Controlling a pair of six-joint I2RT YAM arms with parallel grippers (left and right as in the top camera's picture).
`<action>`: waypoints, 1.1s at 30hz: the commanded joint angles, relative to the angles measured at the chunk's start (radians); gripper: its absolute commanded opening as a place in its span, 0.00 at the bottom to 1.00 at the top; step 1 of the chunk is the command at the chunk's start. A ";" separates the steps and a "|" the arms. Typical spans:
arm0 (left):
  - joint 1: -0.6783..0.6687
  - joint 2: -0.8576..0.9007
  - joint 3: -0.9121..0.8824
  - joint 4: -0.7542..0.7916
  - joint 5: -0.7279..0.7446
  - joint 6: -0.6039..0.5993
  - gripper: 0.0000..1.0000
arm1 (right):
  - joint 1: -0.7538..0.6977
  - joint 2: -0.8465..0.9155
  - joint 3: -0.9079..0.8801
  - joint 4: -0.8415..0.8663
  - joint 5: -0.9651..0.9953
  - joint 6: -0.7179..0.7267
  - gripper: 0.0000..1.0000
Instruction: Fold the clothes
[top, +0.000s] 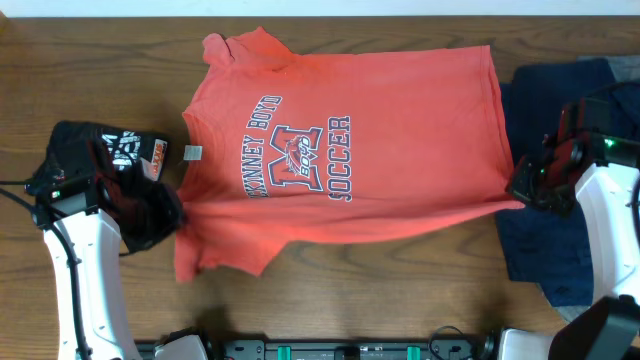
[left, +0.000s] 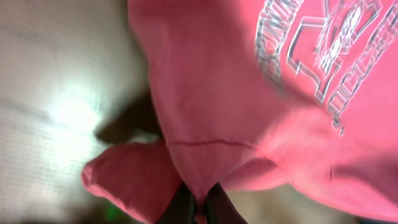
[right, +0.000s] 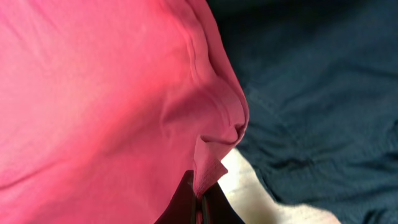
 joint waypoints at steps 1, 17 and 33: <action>0.007 0.023 -0.005 0.083 0.027 -0.100 0.05 | -0.014 0.057 -0.006 0.042 0.014 0.018 0.01; -0.043 0.298 -0.005 0.493 0.141 -0.139 0.06 | -0.012 0.251 -0.006 0.430 -0.063 0.018 0.01; -0.076 0.362 -0.005 0.742 0.154 -0.140 0.06 | 0.001 0.284 -0.006 0.618 -0.061 0.018 0.01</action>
